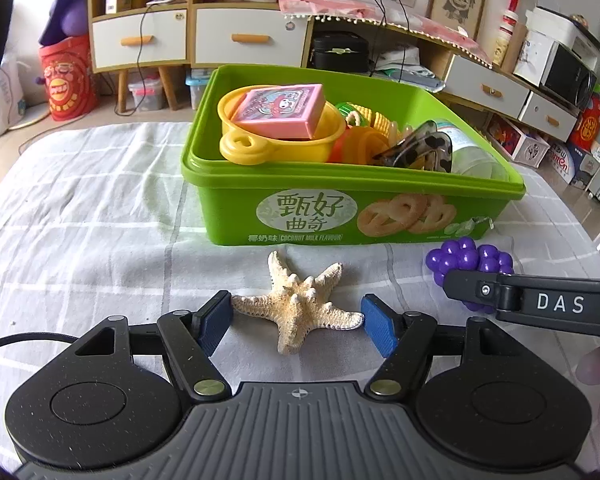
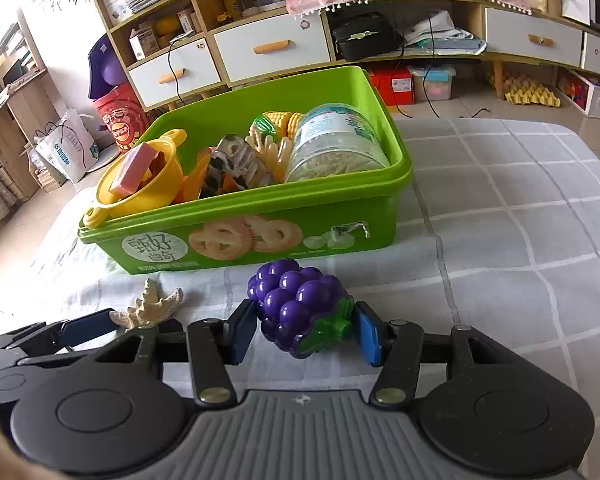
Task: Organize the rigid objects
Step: 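Grasp the purple grapes with the right gripper while the left gripper grasps the starfish, then lift the grapes and starfish with both grippers over the bin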
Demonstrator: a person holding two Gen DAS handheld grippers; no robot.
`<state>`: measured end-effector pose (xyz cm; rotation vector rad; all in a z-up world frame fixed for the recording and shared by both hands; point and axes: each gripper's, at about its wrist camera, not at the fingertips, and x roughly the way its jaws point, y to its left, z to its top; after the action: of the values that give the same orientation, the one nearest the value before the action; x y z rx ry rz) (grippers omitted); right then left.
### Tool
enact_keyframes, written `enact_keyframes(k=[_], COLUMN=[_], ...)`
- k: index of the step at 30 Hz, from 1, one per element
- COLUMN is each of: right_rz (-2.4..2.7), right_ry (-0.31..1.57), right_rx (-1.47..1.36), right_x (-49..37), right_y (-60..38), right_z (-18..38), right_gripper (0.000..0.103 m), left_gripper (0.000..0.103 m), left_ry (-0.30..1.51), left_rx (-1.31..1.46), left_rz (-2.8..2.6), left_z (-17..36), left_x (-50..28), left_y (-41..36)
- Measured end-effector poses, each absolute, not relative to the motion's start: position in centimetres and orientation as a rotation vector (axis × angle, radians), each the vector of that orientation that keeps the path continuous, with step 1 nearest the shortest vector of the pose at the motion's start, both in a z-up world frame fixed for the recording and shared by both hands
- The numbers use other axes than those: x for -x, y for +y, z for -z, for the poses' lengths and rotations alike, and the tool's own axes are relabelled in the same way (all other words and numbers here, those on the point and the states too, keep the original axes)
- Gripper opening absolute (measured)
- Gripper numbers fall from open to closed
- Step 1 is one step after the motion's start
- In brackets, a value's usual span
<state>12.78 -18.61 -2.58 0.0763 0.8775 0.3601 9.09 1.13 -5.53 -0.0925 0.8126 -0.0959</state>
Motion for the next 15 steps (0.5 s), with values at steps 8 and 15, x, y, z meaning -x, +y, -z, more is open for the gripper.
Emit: enact_keyframes(k=[8,15], right_rz=[-0.359,-0.371], right_ry=[0.896,0.909], right_rx=[-0.129,-0.191], right_x=[-12.6,-12.4], right_y=[-19.4,-20.7], right_z=[1.8,0.5], right_gripper=[0.036,0.036], left_gripper=[0.073,0.073], left_ry=[0.808,0.792], left_rx=[0.150,0.181], left_rz=[0.099,0.129], left_z=[4.6,3.3], left_x=[-8.7,-8.5], left_y=[1.7,2.0])
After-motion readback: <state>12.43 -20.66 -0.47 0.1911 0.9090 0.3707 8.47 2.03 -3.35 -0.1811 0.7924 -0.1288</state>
